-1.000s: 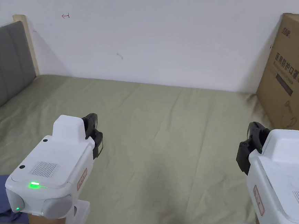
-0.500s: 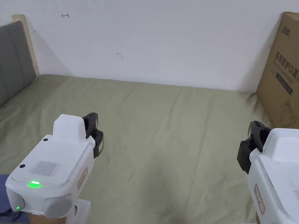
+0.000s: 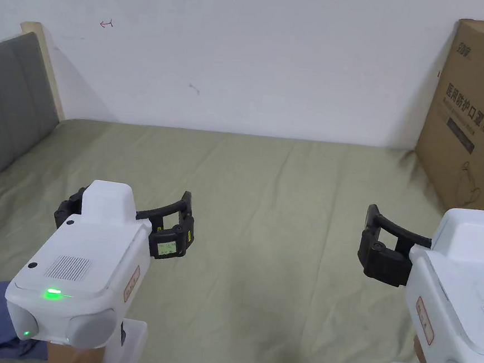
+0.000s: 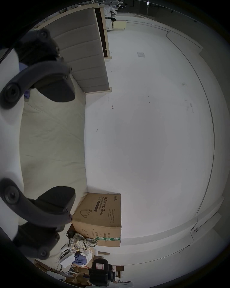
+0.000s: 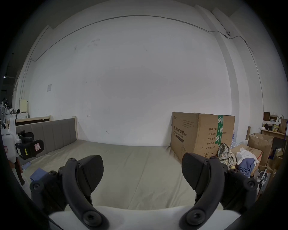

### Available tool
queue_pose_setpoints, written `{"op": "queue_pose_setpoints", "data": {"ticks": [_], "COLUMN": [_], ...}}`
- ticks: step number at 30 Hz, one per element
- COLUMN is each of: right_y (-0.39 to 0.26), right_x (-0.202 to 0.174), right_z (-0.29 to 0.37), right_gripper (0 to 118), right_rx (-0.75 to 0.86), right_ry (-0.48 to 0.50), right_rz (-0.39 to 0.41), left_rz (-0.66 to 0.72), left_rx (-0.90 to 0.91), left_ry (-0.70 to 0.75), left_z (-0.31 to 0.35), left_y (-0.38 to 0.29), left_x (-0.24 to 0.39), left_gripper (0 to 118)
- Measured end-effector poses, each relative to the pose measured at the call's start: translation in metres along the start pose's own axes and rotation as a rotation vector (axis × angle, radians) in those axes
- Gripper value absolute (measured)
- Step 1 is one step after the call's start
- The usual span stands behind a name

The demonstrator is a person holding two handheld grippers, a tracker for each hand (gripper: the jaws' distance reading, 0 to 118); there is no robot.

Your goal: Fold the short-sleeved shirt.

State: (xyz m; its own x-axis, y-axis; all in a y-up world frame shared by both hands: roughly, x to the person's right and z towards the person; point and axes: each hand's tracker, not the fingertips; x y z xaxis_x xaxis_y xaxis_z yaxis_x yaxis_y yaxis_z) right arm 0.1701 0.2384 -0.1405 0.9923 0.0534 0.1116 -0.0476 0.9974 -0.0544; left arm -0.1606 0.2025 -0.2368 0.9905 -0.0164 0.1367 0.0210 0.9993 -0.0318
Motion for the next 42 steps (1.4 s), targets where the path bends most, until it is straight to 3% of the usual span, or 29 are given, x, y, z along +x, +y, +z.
{"op": "queue_pose_setpoints", "data": {"ticks": [3, 42], "right_y": [0.0004, 0.0004], "right_x": [0.0007, -0.0019], "right_z": [-0.0014, 0.0007], "right_gripper": [118, 118], "right_rx": [-0.012, 0.002], "right_ry": [0.004, 0.017], "right_rz": [-0.001, 0.006], "left_rz": [0.007, 0.002], "left_rx": [-0.007, 0.010], "left_ry": [-0.015, -0.010], "left_z": [0.0007, 0.0050], "left_y": [0.0019, 0.0023], "left_x": [0.0004, 0.0000], "left_gripper": [118, 118]}}
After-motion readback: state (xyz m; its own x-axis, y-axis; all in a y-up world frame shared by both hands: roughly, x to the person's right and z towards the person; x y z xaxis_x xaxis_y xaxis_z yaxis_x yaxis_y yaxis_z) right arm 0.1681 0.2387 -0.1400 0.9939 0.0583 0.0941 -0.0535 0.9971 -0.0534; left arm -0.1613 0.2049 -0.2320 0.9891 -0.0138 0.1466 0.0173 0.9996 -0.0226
